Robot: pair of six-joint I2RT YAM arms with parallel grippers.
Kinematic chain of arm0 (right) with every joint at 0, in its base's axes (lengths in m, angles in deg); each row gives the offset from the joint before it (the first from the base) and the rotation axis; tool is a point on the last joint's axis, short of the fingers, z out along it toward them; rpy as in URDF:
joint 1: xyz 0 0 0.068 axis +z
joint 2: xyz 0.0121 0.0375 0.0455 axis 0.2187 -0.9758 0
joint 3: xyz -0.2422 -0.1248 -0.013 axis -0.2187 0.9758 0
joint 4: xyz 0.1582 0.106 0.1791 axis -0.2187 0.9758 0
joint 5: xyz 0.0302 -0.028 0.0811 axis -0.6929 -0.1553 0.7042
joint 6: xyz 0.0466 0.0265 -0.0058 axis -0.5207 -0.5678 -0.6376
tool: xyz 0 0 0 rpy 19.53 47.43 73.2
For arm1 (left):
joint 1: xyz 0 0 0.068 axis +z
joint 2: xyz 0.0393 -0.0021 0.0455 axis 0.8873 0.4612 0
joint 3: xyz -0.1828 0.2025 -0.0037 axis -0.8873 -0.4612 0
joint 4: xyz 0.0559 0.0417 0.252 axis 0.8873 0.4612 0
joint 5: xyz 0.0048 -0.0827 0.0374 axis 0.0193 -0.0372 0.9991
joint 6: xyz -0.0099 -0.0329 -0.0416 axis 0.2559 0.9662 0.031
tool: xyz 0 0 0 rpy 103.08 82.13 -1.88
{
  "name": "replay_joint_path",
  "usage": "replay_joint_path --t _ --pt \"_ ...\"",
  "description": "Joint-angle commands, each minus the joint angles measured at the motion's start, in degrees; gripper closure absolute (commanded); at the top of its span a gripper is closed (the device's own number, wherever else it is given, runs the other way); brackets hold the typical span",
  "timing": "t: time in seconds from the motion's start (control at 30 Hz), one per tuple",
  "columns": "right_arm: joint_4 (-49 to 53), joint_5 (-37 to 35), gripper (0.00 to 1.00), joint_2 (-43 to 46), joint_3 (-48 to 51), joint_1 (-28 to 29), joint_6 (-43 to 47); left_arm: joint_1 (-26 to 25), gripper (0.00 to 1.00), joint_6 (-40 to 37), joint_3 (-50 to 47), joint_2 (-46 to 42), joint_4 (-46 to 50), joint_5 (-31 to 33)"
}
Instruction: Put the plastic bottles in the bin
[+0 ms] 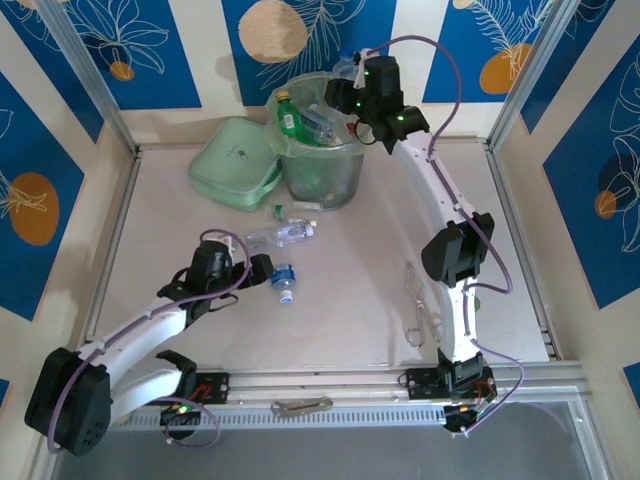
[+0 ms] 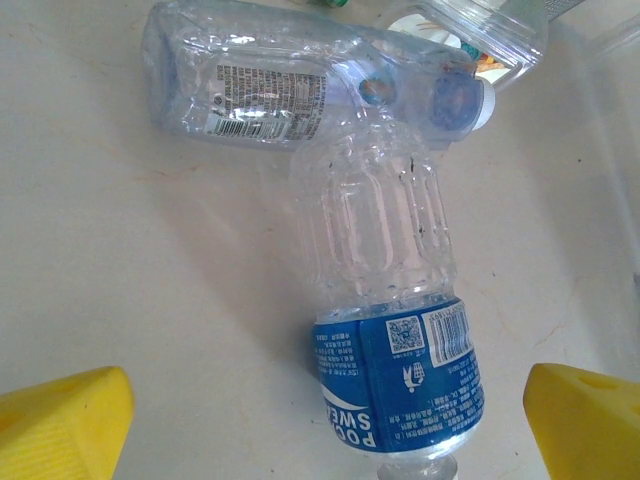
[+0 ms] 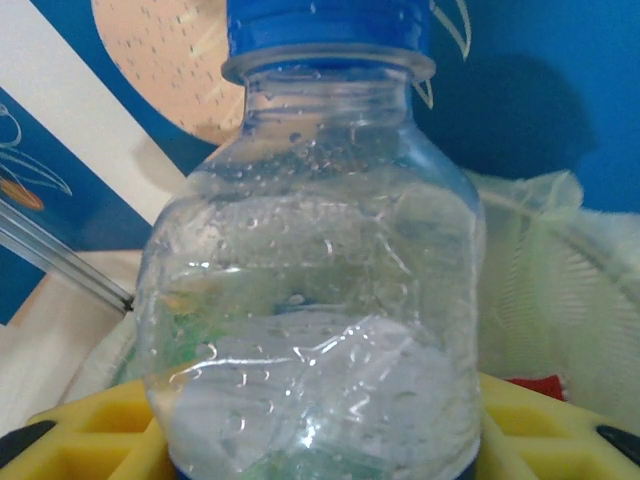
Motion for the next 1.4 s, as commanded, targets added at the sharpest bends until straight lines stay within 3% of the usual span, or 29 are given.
replay_joint_path --t 0.0,0.33,0.63,0.9,1.1,1.23,1.37 --pt "4.47 1.10 0.49 -2.10 -3.90 0.90 0.07 -0.39 0.00 -1.26 -0.97 -1.28 2.58 0.90" --pt "6.64 0.76 0.45 -3.32 -4.20 1.10 -0.29 -0.39 0.00 -1.13 -1.59 -0.95 1.49 0.47" --pt "7.96 0.46 0.19 -2.98 -6.93 1.19 0.30 -0.39 0.00 -1.04 -1.41 -0.95 1.51 0.47" --pt "8.08 -0.27 0.15 2.03 -5.51 2.18 2.28 -0.39 0.00 -0.90 -1.06 -0.56 1.48 0.47" --pt "2.70 -0.73 0.13 12.03 7.74 4.81 4.86 -0.39 0.00 -0.61 -0.37 0.77 1.40 0.52" --pt "-3.02 -0.68 0.00 21.67 23.42 6.73 3.37 -0.48 0.00 -0.83 0.63 2.69 0.63 -0.79" --pt "-11.70 0.21 0.01 32.27 41.50 8.28 -0.76 -0.74 0.00 -1.03 1.85 5.37 -0.46 -1.55"
